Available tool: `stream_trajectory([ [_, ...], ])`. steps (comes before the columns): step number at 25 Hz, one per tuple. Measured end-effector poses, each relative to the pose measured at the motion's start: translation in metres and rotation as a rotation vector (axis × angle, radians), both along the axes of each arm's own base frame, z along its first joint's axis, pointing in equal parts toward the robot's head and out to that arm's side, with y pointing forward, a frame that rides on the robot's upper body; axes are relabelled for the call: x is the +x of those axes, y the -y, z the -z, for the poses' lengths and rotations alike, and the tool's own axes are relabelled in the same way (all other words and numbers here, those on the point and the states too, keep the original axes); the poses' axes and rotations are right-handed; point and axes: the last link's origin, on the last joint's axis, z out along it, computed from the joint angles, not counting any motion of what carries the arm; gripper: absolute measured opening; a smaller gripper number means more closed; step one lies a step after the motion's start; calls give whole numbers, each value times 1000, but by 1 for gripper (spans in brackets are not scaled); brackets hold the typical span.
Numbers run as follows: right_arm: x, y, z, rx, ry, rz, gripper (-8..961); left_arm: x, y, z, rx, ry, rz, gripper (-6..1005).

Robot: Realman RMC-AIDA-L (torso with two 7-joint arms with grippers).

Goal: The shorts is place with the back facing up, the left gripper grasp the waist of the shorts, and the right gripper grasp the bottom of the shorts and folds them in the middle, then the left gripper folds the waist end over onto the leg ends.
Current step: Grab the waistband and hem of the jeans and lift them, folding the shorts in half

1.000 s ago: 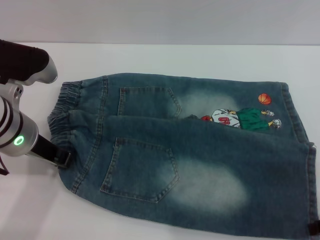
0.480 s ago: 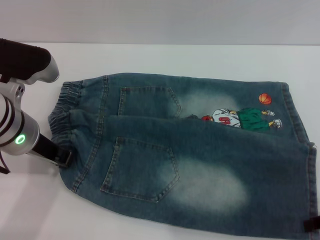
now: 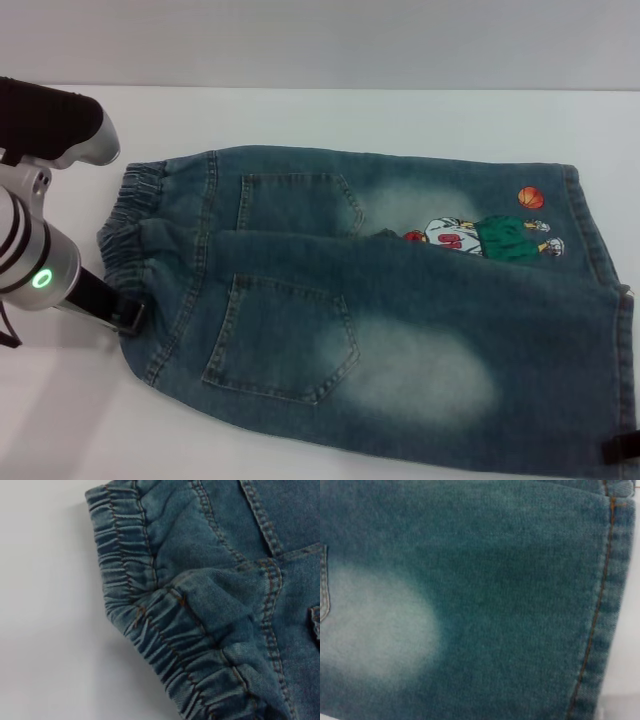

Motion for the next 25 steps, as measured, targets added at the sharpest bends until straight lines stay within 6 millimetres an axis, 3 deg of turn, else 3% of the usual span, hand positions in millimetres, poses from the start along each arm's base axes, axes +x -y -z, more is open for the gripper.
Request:
stream_trajectory([
  [22, -5, -9, 6, -9, -6, -37, 500, 1, 0, 1, -1, 6, 4, 232],
  [25, -6, -10, 6, -10, -16, -39, 463, 1, 0, 0, 0, 7, 4, 233],
])
